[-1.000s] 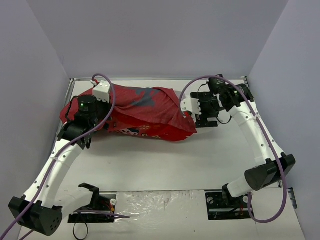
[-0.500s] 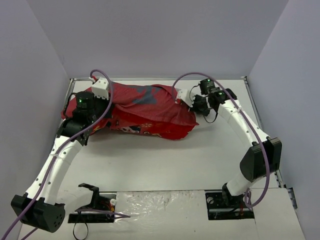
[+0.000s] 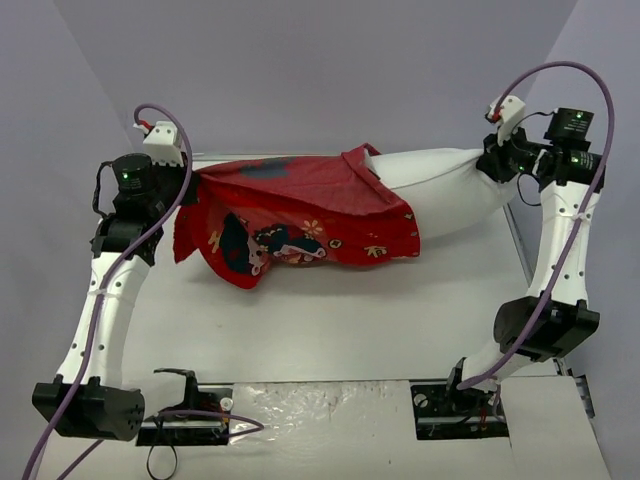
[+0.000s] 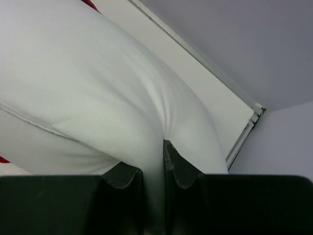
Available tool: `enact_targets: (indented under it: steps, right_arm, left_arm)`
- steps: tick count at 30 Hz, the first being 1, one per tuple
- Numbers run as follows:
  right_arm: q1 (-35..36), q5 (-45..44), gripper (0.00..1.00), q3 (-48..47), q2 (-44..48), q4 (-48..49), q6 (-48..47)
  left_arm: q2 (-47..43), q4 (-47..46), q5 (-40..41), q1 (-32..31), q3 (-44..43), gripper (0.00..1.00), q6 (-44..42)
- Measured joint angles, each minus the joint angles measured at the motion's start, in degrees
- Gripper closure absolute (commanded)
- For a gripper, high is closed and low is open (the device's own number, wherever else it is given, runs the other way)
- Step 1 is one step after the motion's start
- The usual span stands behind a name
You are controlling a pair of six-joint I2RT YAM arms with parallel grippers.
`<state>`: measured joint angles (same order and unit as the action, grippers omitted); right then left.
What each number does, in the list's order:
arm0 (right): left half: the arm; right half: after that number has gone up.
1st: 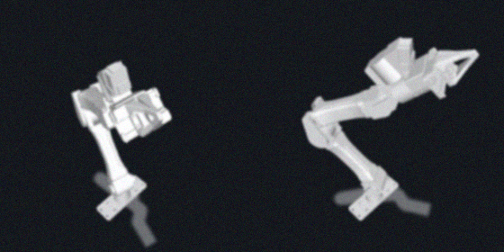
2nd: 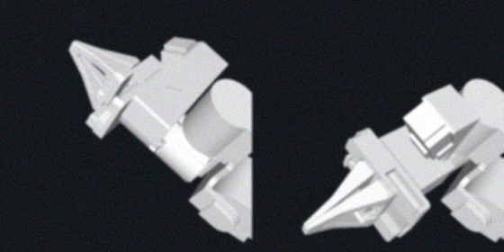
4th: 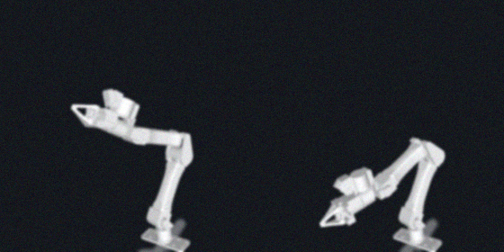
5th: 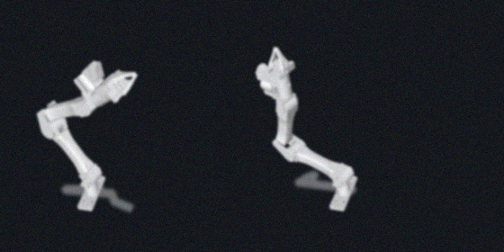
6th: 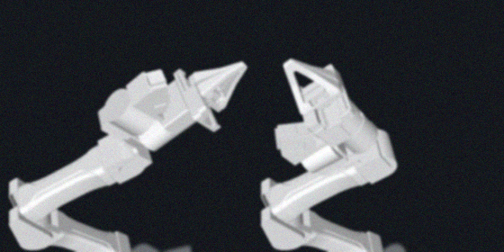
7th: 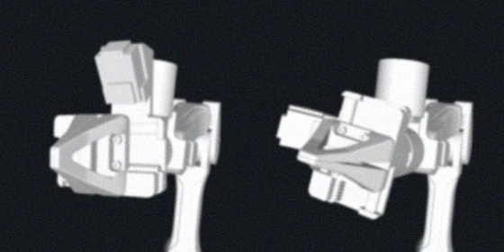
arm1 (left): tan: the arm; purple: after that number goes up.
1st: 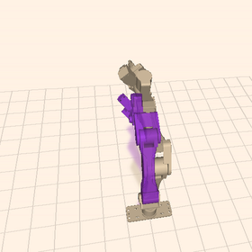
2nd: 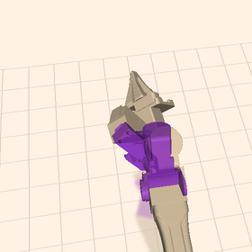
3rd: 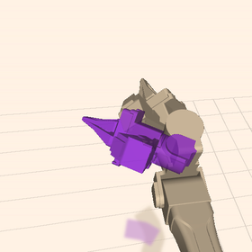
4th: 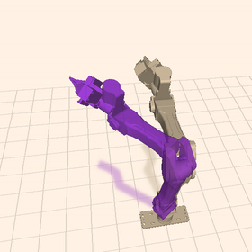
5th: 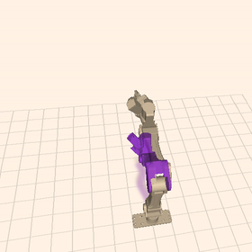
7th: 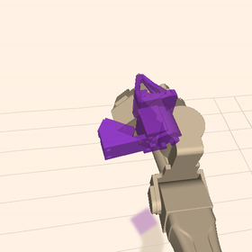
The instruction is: Remove the pillowcase from the pillow
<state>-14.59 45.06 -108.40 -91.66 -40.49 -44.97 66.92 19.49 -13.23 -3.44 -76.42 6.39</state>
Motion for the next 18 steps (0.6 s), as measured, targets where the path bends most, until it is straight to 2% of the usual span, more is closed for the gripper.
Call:
enact_targets:
  steps: [4, 8, 14, 18]
  right_arm:
    - [-5.1, 2.6, 1.0, 1.8, 0.0, -1.6, 2.2]
    - [-6.4, 3.7, 1.0, 3.5, 0.1, -1.9, 3.3]
    - [-10.8, 4.4, 1.0, 7.1, 0.0, -2.0, 4.3]
    - [-8.9, 0.7, 1.0, 11.5, 0.0, -1.7, 3.9]
  left_arm:
    - [0.4, 1.6, 1.6, 0.9, -0.5, 0.98, -0.4]
    - [0.8, 1.7, 3.7, 1.3, -1.0, 0.98, -1.7]
    - [0.5, 1.3, 8.9, 6.6, 1.9, 0.98, -2.5]
    - [1.8, 1.8, 11.6, 8.8, 3.9, 0.98, -1.8]
